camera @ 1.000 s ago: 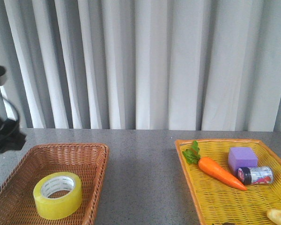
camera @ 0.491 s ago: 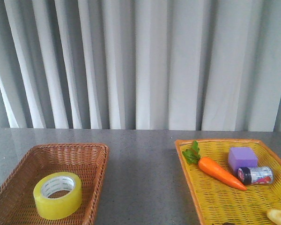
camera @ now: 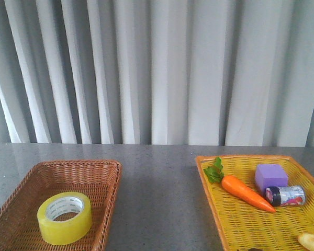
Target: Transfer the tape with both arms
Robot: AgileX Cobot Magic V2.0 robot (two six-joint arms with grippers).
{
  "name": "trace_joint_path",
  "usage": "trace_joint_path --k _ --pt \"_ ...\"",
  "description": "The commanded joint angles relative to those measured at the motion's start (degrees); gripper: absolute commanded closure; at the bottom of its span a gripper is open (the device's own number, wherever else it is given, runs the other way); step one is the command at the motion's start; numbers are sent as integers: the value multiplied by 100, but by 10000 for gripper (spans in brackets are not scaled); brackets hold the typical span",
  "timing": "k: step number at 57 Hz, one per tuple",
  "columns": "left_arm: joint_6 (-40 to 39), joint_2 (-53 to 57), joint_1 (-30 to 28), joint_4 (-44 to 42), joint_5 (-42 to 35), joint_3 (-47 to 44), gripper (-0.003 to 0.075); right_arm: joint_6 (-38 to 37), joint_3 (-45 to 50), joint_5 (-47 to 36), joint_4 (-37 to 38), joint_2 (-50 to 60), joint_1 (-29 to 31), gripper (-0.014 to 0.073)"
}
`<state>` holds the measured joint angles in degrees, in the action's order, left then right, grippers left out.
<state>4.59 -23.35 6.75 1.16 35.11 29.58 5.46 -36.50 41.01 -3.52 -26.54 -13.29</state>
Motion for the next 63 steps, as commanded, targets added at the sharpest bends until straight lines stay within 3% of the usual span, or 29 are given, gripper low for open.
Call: trace_joint_path --k 1,13,21,63 --pt "-93 -26 18 68 -504 128 522 28 -148 -359 -1 -32 38 288" --pt "-93 -26 18 68 -580 128 707 28 -148 -359 -1 -32 38 497" --pt "-93 -26 18 68 -580 128 727 28 -148 -359 -1 -32 38 608" --pt "-86 -21 18 51 -440 116 727 28 -148 -359 4 -32 38 601"
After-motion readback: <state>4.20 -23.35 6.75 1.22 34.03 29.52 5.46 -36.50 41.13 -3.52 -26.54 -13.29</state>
